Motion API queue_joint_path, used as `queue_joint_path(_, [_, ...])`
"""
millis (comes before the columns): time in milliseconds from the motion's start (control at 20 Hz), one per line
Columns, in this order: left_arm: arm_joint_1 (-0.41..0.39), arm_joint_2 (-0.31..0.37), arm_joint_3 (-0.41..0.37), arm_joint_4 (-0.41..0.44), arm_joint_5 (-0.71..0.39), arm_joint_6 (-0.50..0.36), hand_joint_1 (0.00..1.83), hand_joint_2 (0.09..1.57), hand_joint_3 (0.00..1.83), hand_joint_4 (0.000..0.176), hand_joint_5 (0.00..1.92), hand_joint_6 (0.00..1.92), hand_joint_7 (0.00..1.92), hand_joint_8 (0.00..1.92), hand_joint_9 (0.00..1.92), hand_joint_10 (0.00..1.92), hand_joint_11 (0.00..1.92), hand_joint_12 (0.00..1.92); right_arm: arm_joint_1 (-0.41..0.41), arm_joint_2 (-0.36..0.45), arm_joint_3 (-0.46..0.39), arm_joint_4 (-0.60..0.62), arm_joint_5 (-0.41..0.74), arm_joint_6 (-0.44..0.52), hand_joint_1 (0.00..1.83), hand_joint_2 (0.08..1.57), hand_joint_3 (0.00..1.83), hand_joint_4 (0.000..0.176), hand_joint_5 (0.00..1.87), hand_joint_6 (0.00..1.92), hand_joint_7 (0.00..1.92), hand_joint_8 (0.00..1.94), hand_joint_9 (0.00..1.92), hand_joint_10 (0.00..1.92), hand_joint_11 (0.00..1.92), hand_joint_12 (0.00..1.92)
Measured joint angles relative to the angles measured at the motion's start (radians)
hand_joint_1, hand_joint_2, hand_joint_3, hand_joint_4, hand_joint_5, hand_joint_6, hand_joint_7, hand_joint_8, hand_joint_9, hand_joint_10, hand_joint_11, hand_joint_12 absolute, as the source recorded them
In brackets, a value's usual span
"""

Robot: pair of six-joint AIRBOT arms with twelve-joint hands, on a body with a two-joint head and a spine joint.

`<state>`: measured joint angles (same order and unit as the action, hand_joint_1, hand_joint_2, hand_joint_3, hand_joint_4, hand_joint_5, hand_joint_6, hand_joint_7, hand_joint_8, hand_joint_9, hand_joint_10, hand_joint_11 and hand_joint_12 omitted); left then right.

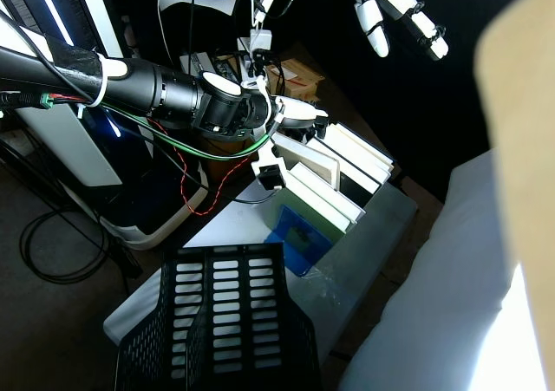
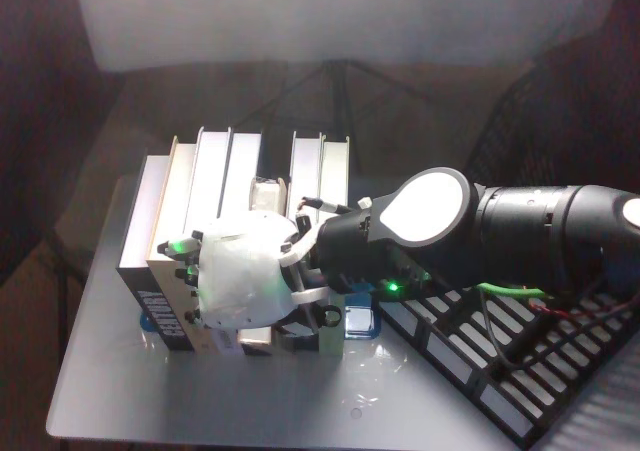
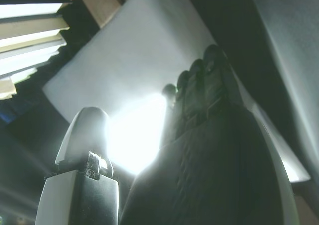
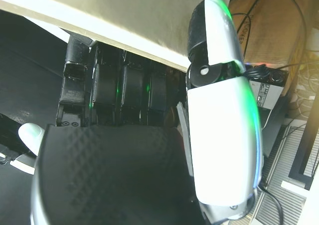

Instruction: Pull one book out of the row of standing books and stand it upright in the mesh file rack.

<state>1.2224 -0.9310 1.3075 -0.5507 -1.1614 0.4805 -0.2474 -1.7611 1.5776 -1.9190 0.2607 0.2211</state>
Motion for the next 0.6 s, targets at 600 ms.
queue_joint_path(600, [0.0, 0.0, -0.012, -0.003, -0.007, -0.002, 0.59, 1.41, 0.0, 0.031, 0.06, 0.0, 0.0, 0.0, 0.0, 0.0, 0.0, 0.0, 0.0, 0.04, -0.041, -0.012, 0.014, 0.01, 1.24, 1.13, 0.0, 0.0, 0.92, 1.16, 1.02, 0.9, 0.86, 1.05, 0.51, 1.69])
